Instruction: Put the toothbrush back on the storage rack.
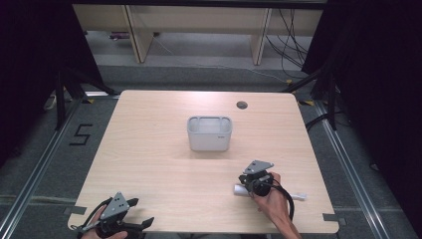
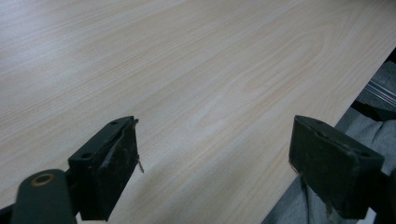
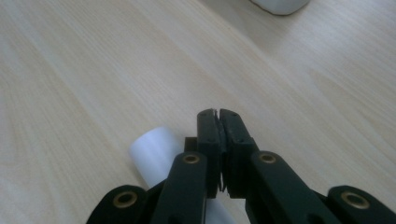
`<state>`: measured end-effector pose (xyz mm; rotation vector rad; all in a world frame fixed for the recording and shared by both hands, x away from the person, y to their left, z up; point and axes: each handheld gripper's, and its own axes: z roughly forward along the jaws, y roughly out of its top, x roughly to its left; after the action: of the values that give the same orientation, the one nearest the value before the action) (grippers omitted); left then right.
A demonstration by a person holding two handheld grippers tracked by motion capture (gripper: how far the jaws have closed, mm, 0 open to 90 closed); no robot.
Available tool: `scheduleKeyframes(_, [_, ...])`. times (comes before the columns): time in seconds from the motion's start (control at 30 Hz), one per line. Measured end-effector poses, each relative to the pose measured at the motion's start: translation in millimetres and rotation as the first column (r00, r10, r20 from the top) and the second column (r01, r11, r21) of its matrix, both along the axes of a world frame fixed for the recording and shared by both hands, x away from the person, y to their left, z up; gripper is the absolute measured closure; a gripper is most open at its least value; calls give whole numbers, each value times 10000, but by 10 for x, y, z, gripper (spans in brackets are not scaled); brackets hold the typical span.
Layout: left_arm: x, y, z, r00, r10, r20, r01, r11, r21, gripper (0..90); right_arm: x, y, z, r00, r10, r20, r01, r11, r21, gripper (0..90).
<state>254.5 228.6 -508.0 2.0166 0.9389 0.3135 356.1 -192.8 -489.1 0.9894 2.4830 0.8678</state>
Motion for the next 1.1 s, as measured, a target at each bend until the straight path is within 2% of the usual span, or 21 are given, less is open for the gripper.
scheduleKeyframes(0.07, [0,-2,-1,10000,11,-1,-11,10000,-43,150,-13,-1,2,9998,158,102,-157,9999,-69,876])
scheduleKeyframes(0.1, [0,-3,-1,10000,16,1,-16,10000,-46,150,-48,17,-3,10000,18,-59,-17,9999,130,876])
scheduleKeyframes(0.13, [0,-3,-1,10000,16,1,-16,10000,-46,150,-48,17,-3,10000,18,-59,-17,9999,130,876])
scheduleKeyframes(0.17, [-2,2,4,10000,-5,-16,5,10000,69,150,-44,2,10,9992,396,78,-395,9991,-133,876])
scheduleKeyframes(0.27, [-1,2,3,10000,-3,-26,3,10000,66,150,-71,15,-1,9997,187,158,-187,9998,-29,876])
scheduleKeyframes(0.33, [-1,3,3,10000,0,-18,0,10000,66,150,-91,18,7,9998,183,-22,-183,9998,-107,876])
scheduleKeyframes(0.37, [-1,-4,-3,10000,32,11,-32,10000,-56,150,-85,18,-5,9993,343,131,-342,9994,-75,876])
scheduleKeyframes(0.43, [-1,-2,-1,10000,17,-3,-17,10000,-40,150,-111,19,13,9994,348,-94,-349,9992,-198,876])
scheduleKeyframes(0.6, [-1,-1,-1,10000,9,-5,-9,10000,-34,150,-163,17,-2,9991,414,21,-414,9988,-259,876])
scheduleKeyframes(0.63, [1,4,1,10000,-18,10,18,10000,53,150,-186,7,13,9987,484,-150,-490,9981,-364,875])
scheduleKeyframes(0.67, [1,4,1,10000,-18,10,18,10000,53,150,-186,7,13,9987,484,-150,-490,9981,-364,875])
scheduleKeyframes(0.7, [7,17,3,10000,-68,66,66,9996,287,150,-207,6,0,9986,537,-7,-537,9980,-336,875])
scheduleKeyframes(0.77, [0,10,6,10000,-18,24,17,9998,182,150,-231,-8,10,9978,651,-103,-655,9966,-500,875])
scheduleKeyframes(0.87, [1,16,8,10000,-60,41,59,9996,278,150,-242,-15,-12,9964,842,-8,-842,9956,-409,875])
scheduleKeyframes(0.9, [-1,12,7,10000,2,32,-3,9998,210,150,-272,-28,2,9961,866,-186,-875,9949,-508,875])
scheduleKeyframes(0.93, [-3,3,4,10000,45,31,-46,10000,72,150,-287,-27,-11,9964,841,-66,-843,9954,-455,874])
scheduleKeyframes(0.97, [-3,11,7,10000,15,19,-15,9998,204,150,-299,-35,-3,9959,887,-195,-895,9948,-487,874])
scheduleKeyframes(1.1, [0,15,10,10000,-52,37,51,9996,277,150,-366,-66,-10,9962,835,-249,-847,9951,-518,872])
